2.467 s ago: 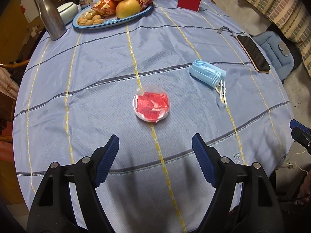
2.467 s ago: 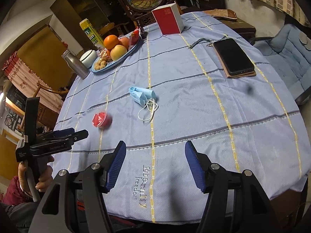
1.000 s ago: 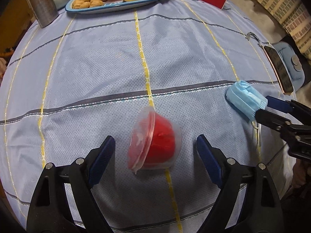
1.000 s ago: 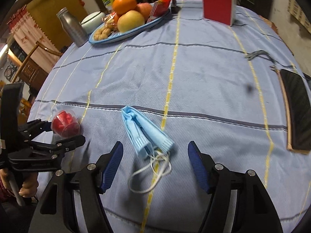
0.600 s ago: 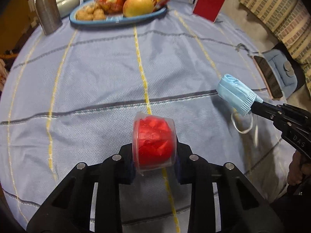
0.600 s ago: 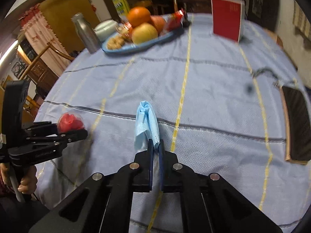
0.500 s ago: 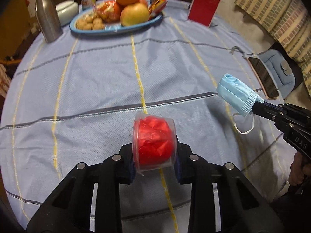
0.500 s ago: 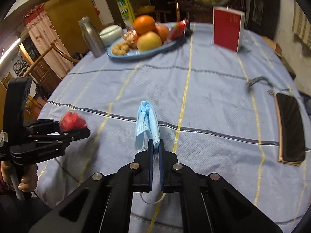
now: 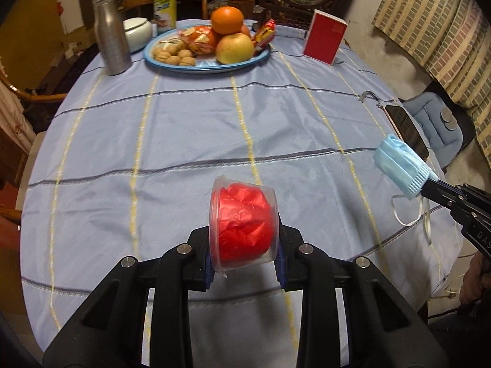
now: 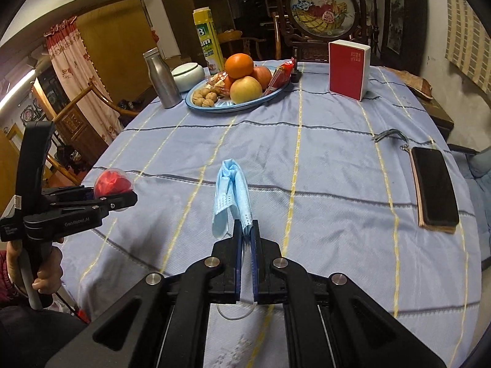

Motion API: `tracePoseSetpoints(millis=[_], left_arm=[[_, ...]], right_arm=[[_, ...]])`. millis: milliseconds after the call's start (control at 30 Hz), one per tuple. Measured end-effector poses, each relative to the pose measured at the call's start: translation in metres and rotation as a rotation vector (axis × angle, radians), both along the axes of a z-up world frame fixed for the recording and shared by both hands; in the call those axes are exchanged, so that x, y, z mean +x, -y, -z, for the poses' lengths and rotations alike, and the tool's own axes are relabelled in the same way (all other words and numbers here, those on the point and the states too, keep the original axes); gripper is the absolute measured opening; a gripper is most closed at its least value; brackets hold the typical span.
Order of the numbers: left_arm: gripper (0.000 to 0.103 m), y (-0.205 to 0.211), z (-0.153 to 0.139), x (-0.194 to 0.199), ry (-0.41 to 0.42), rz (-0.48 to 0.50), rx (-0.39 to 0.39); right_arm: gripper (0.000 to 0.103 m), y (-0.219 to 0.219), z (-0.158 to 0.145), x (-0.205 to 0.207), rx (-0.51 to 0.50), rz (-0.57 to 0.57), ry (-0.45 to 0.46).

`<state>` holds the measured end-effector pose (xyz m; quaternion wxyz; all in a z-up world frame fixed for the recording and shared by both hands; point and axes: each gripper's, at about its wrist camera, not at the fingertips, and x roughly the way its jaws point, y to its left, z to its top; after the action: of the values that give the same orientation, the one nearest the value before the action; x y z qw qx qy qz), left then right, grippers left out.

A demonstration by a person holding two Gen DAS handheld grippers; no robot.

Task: Collect trash
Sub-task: 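Carry both items to the red wastebasket and open the left tool over it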

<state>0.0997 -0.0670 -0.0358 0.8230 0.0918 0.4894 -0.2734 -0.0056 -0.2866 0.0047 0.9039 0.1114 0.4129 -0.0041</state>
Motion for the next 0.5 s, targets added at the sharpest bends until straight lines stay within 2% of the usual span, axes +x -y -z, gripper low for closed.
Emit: tracePoseSetpoints(millis=[267,500], left_arm=[[0.031,-0.052,-0.007,-0.01,0.001,-0.061,-0.004],[0.031,-0.088,-0.008,-0.02,-0.002,-0.142,0.005]], right_arm=[[0.006,-0.029,-0.006,-0.013,0.022,0.001,0.001],[0.006,-0.058,-0.009,-0.015,0.034,-0.083,-0.007]])
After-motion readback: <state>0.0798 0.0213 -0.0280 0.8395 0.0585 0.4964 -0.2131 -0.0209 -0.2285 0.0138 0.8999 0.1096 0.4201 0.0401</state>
